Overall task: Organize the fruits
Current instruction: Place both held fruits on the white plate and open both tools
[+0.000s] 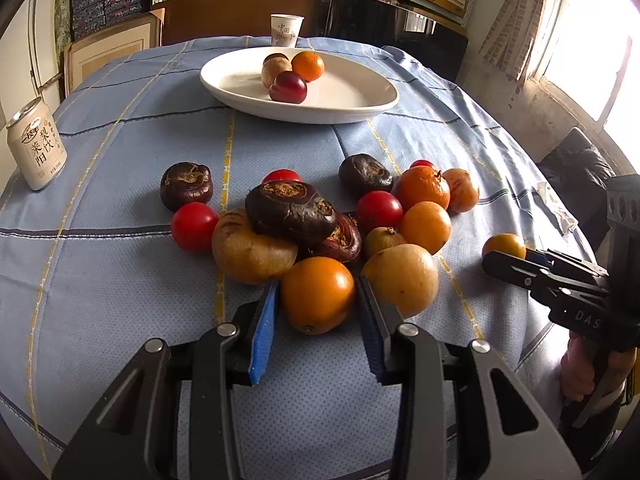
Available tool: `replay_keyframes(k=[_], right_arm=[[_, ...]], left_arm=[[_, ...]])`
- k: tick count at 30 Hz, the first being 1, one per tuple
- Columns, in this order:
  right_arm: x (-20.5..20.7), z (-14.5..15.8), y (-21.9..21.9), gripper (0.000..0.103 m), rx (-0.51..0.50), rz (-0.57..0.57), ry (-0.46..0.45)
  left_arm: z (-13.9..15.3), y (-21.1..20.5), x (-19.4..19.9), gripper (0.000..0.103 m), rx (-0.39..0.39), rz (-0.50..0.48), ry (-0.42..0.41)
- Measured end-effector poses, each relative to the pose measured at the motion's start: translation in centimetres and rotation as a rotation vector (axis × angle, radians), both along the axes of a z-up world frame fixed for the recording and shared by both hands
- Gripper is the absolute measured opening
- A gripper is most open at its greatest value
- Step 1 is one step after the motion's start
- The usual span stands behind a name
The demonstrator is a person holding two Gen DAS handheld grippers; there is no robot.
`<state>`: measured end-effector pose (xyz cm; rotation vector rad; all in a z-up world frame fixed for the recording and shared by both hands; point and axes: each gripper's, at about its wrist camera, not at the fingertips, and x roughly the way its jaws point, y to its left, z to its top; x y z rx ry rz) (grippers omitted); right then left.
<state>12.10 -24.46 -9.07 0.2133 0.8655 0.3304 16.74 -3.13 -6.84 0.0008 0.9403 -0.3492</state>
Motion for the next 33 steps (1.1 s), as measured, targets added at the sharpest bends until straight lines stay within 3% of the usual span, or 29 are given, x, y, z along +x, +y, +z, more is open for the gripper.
replay_keyframes(k=[3,10,13,16,19,22,26,29,33], right_arm=[[0.0,0.0,0.0,0.037,-0.001,-0.001,-0.004],[-0.1,0.1,0.0,0.037,-0.016,-0.017,-0.009],[-0.3,0.7,0.7,0.037,-0.047,0.010,-0.018],[-0.7,2.2,1.8,0.037,-0.078,0.067,-0.023],[-0.7,5.3,2.4,0.037,-0.053,0.117,-0.077],[1.4,8.2,2.5,0.037,-0.012,0.117,-0.135],[7.8,9.7,2.5,0.039,0.001,0.039,-0.184],[13.6,8.5,3.1,0.038,0.011,0.023,-0.148],[19.4,5.9,4.0,0.033,-0.007,-0.003,-0.045]], left_arm=[[0.4,0.2,-0.6,0.037,0.012,0.028,-0.034],[1.0,1.6,-2.6,0.037,-0.093,0.037,-0.066],[2.5,2.0,-3.1,0.037,-0.132,-0.009,-0.087],[4.6,2.7,-2.7,0.037,-0.160,-0.030,-0.110],[7.2,3.1,-1.3,0.037,-0.138,-0.032,-0.148],[9.6,3.2,2.1,0.037,-0.149,-0.042,-0.154],[11.0,2.4,8.4,0.037,-0.112,-0.001,-0.164],[9.8,1.7,13.7,0.037,-0.129,0.000,-0.092],[7.3,1.2,18.9,0.037,-0.067,0.054,-0.039]])
